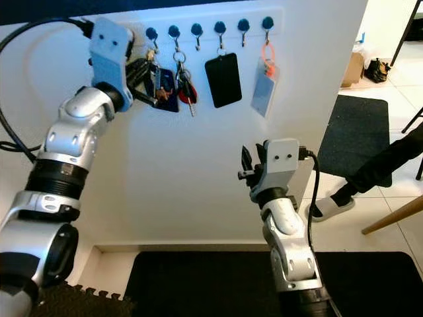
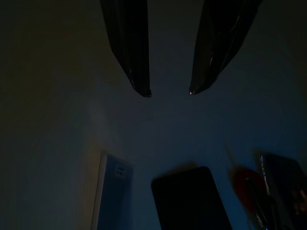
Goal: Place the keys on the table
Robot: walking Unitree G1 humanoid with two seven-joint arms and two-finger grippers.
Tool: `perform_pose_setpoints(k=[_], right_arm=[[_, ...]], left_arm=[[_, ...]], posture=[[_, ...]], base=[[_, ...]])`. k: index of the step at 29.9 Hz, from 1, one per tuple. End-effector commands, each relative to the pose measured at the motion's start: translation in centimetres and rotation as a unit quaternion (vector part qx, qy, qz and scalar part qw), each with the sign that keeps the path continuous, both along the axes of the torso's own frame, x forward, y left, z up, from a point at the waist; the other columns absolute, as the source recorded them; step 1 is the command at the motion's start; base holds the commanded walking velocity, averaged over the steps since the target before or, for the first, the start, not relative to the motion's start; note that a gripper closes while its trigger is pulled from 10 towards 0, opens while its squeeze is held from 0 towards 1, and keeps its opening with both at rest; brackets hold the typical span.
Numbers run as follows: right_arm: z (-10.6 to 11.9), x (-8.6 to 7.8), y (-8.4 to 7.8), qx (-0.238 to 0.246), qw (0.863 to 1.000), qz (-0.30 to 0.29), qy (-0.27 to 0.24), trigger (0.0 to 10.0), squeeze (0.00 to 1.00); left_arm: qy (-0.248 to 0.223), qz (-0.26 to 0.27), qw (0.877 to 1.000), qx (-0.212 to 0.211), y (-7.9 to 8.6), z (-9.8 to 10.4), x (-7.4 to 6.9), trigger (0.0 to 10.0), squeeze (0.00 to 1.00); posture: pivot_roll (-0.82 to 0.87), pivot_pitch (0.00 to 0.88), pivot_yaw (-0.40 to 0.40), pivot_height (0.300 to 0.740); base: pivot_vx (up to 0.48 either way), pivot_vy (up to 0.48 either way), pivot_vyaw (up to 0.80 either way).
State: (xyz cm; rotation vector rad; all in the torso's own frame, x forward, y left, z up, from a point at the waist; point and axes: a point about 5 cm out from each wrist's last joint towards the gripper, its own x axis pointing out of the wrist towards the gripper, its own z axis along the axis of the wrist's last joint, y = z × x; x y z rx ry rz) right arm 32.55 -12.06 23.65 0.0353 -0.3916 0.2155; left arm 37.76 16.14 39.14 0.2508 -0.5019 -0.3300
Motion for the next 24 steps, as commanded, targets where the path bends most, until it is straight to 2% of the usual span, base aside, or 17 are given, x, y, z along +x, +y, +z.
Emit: perform_pose_setpoints(k=[1, 3, 5, 8, 9, 10, 11, 12, 18, 21, 24], right_arm=[[-0.3, -0.3, -0.1, 0.003, 1.000, -0.003, 0.006, 10.0, 0.00], [-0.4, -0.4, -0.3, 0.002, 1.000, -0.005, 0.007, 10.0, 0.00], [-0.4, -0.4, -0.4, 0.002, 1.000, -0.006, 0.007, 10.0, 0.00], [-0.7, -0.4, -0.8, -0.001, 1.000, -0.011, 0.012, 10.0, 0.00], [-1.0, -0.4, -1.1, -0.002, 1.000, -0.013, 0.018, 10.0, 0.00], [-1.0, -0.4, -1.1, -0.002, 1.000, -0.013, 0.018, 10.0, 0.00], [-1.7, -0.5, -1.6, -0.009, 0.999, -0.017, 0.030, 10.0, 0.00], [-1.7, -0.5, -1.6, -0.009, 0.999, -0.017, 0.030, 10.0, 0.00], [-6.1, -1.6, -2.6, -0.039, 0.994, -0.040, 0.094, 10.0, 0.00], [-8.6, -2.7, -3.4, -0.053, 0.988, -0.065, 0.127, 10.0, 0.00], [-10.3, -3.5, -4.7, -0.067, 0.982, -0.099, 0.149, 10.0, 0.00]], left_arm=[[-0.015, -0.027, 1.000, -0.001, 1.1, 0.3, -1.4, 10.0, 0.00], [0.012, -0.033, 0.999, 0.008, 1.9, -1.7, -2.0, 10.0, 0.00], [0.019, -0.033, 0.999, 0.009, 2.0, -2.3, -2.2, 10.0, 0.00], [0.061, -0.022, 0.998, 0.023, 2.7, -5.8, -3.1, 10.0, 0.00], [0.076, -0.027, 0.997, 0.023, 2.5, -7.3, -3.7, 10.0, 0.00], [0.076, -0.027, 0.997, 0.023, 2.5, -7.3, -3.7, 10.0, 0.00], [0.097, -0.037, 0.994, 0.014, 1.7, -9.4, -4.7, 10.0, 0.00], [0.097, -0.037, 0.994, 0.014, 1.7, -9.4, -4.7, 10.0, 0.00], [0.142, -0.019, 0.990, 0.004, -1.0, -15.1, -6.3, 10.0, 0.00], [0.173, 0.026, 0.984, -0.012, -0.9, -18.2, -6.4, 10.0, 0.00], [0.194, 0.062, 0.979, -0.015, -0.3, -20.1, -6.7, 10.0, 0.00]], posture=[[0.07, 0.273, 0.156, 0.740], [0.07, 0.272, 0.156, 0.740], [0.07, 0.272, 0.157, 0.740], [0.07, 0.274, 0.148, 0.740], [0.07, 0.274, 0.136, 0.740], [0.07, 0.274, 0.136, 0.740], [0.07, 0.272, 0.122, 0.740], [0.07, 0.272, 0.122, 0.740], [0.05, 0.262, 0.114, 0.740], [0.04, 0.255, 0.121, 0.740], [0.02, 0.251, 0.131, 0.740]], base=[[0.000, 0.000, 0.00], [0.000, 0.000, 0.00], [0.000, 0.000, 0.00], [0.000, 0.000, 0.00], [0.000, 0.000, 0.00], [0.000, 0.000, 0.00], [0.000, 0.000, 0.00], [0.000, 0.000, 0.00], [0.000, 0.000, 0.00], [0.000, 0.000, 0.00], [0.000, 0.000, 0.00]])
